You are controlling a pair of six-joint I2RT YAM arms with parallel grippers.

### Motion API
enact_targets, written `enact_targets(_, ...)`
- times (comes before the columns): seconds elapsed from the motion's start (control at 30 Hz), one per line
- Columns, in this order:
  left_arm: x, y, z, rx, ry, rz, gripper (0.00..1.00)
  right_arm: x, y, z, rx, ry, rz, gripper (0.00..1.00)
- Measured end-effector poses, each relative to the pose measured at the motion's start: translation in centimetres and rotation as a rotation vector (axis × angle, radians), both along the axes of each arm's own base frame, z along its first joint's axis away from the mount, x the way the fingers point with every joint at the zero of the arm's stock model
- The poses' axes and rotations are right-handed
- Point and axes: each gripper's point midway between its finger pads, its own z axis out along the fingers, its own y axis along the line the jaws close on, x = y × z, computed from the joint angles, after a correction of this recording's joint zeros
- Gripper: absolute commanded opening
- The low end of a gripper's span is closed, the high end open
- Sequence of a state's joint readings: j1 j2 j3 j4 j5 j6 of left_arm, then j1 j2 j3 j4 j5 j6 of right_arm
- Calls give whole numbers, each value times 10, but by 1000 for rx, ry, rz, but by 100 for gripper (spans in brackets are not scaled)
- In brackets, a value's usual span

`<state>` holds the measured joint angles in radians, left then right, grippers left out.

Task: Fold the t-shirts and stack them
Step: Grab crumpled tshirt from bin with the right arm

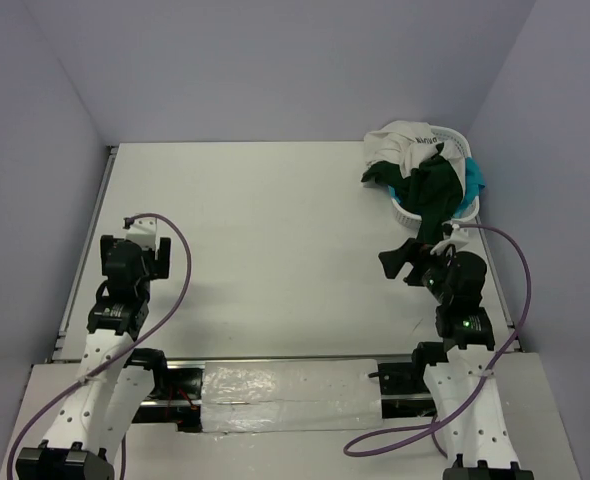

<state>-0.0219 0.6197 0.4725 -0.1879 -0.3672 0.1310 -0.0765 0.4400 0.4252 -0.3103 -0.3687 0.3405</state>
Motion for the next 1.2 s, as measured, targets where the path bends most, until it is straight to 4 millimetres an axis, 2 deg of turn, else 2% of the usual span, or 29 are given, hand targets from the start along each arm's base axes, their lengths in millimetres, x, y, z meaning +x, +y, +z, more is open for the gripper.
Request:
enact_targets(0.13,5,-8,-2,29,33,-81,98,6,-2,15,0,36,-11,100)
enact_targets(0.2,10,-18,-1,66,77,-180,97,26,-12,46,-18,71,-55,100)
enact_targets(0.33,28,-39,23,94,117,-353,93,96,-40,120,-72,52,-153,100)
enact_targets(0.4,41,-48,43,95,99,-409,93,135,-58,134,-90,56,-201,99)
enact_targets(0.47,53,-55,61,83,75,-443,93,168,-78,129,-95,98,-248,98)
enact_targets(0.53,62,-59,70,70,68,-460,93,198,-98,111,-99,176,-292,95)
enact_targets(0.63,71,-63,68,44,87,-469,93,246,-121,79,-112,266,-335,94)
enact_targets(0.7,75,-63,60,35,112,-469,93,271,-130,45,-118,337,-349,93)
enact_targets(0.77,76,-63,53,31,135,-468,94,282,-132,7,-123,415,-345,93)
enact_targets(0.83,76,-62,49,32,145,-466,93,283,-132,-27,-136,492,-341,86)
enact_targets(0.87,76,-62,47,32,147,-464,93,283,-131,-39,-143,521,-339,80)
enact_targets(0.9,77,-61,45,34,153,-459,93,284,-131,-48,-152,554,-342,64)
enact_targets(0.97,79,-60,42,34,159,-455,93,293,-133,-53,-178,571,-360,38)
enact_targets(1.0,81,-60,41,34,163,-454,93,298,-136,-49,-191,563,-377,16)
enact_targets(1.03,83,-60,38,33,168,-453,93,302,-139,-45,-207,552,-392,6)
enact_targets(1.07,84,-60,35,31,176,-452,93,303,-141,-42,-215,550,-408,0)
enact_targets(1.2,86,-60,31,27,186,-451,94,297,-148,-13,-307,510,-466,0)
